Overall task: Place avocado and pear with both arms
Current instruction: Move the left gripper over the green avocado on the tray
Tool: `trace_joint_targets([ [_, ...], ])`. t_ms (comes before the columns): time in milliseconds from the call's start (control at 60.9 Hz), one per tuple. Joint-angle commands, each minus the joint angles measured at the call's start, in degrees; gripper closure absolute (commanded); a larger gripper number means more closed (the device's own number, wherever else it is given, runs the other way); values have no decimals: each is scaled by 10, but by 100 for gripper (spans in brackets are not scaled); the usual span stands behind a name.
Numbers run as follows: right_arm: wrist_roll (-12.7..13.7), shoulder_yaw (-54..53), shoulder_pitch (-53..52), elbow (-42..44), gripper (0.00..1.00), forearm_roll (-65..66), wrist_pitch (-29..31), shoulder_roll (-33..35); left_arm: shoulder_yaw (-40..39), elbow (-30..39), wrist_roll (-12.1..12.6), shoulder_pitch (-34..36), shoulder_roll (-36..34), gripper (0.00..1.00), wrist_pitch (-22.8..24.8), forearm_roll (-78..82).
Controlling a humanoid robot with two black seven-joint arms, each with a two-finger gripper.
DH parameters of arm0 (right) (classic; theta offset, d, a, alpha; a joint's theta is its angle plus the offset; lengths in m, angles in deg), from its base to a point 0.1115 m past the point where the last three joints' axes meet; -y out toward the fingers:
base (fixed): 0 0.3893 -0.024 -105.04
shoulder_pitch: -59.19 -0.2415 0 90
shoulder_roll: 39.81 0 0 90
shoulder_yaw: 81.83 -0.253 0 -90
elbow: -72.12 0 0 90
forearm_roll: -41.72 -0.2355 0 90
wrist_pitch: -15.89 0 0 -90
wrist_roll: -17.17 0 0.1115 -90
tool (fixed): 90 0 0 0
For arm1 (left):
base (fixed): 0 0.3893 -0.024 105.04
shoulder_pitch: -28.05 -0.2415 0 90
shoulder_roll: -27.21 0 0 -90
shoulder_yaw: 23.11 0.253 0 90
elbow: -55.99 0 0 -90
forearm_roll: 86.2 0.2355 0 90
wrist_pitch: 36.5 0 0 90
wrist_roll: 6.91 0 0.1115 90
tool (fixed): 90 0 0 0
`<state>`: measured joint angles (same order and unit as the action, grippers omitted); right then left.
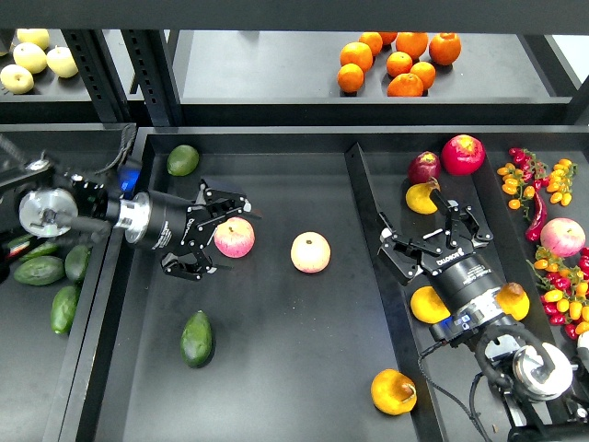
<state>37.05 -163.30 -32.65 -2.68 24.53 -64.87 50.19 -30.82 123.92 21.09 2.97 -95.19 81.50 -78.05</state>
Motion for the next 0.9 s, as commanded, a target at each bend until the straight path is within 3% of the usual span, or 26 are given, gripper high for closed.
trace_joint_targets([
  [0, 0, -2, 1, 0, 0, 0, -1, 0, 75, -1, 0, 44, 10, 1, 0, 19],
  [164, 0, -3, 0, 0, 0, 0, -1, 0, 154, -23, 0, 91, 28, 1, 0, 92],
  [542, -1, -2, -4, 0, 0, 1, -1, 0, 211, -76, 0, 91, 51, 1, 0, 264],
  [887, -2, -2, -24, 1, 0, 2, -20, 0, 251, -142, 0, 84, 114, 1, 0, 291],
])
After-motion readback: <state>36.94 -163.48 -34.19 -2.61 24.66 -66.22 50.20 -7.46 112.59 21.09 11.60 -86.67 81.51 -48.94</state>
